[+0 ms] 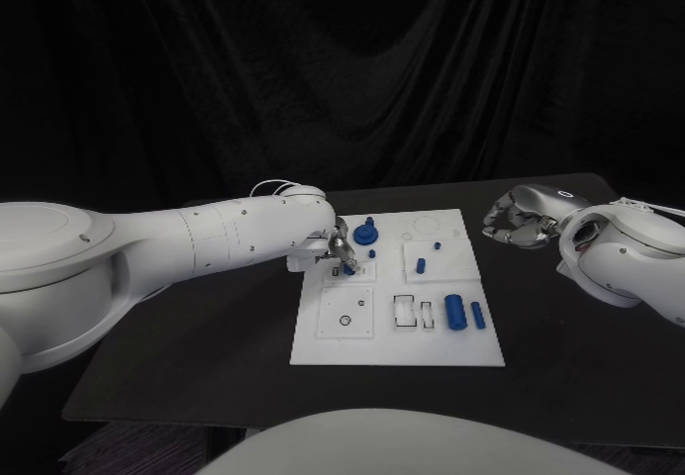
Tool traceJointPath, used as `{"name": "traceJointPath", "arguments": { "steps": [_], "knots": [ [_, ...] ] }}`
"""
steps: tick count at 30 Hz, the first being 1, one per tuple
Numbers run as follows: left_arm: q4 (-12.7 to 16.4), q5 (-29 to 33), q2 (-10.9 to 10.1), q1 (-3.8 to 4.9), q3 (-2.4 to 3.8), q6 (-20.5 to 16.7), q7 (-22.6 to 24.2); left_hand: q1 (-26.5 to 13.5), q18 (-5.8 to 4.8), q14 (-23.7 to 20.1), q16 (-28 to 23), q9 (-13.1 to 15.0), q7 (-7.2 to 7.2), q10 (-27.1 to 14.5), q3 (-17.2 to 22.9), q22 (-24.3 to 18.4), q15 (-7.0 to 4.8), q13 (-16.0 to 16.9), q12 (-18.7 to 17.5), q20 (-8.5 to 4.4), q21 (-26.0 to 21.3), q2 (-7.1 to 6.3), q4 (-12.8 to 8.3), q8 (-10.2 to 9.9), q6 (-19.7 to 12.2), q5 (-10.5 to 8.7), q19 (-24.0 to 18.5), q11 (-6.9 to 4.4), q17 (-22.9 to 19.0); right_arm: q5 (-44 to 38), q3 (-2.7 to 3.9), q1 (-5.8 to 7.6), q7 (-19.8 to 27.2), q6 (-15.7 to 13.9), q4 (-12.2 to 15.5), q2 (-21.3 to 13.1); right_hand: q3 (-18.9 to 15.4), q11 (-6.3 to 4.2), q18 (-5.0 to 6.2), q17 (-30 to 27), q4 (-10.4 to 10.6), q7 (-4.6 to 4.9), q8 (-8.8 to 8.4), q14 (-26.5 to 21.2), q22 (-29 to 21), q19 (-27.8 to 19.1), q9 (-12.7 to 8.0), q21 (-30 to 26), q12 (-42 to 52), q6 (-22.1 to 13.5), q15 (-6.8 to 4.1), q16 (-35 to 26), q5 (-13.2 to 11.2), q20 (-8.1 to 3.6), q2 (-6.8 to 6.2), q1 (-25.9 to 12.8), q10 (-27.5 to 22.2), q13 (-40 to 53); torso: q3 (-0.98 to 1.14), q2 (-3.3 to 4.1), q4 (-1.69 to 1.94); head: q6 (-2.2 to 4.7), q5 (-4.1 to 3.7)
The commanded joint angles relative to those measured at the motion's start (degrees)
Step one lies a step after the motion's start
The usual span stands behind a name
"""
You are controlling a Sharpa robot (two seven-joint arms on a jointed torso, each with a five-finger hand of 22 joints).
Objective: Assemble the parts on the task board
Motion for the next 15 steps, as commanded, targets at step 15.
{"name": "traceJointPath", "arguments": {
  "steps": [15],
  "knots": [
    [0.25,0.13,-0.17,-0.77,-0.09,-1.71,2.11,-4.11,-0.27,6.16,0.15,-1.31,1.24,5.96,-4.82,9.59,1.13,15.08,-0.25,1.07,-0.58,-0.25,3.54,-2.14,-1.35,-6.52,0.50,1.38,15.09,-0.13,0.04,-0.12,-1.43,1.11,-0.03,0.01,0.41,-0.02,0.35,1.99,-0.03,0.25,-0.01,2.95,10.44,0.56,-0.10,-0.39,-0.41,0.22,-0.21,-0.28,0.24,0.10,0.01,0.45,2.40,10.49,0.02,0.07,0.01,-0.01,0.08]
  ]
}}
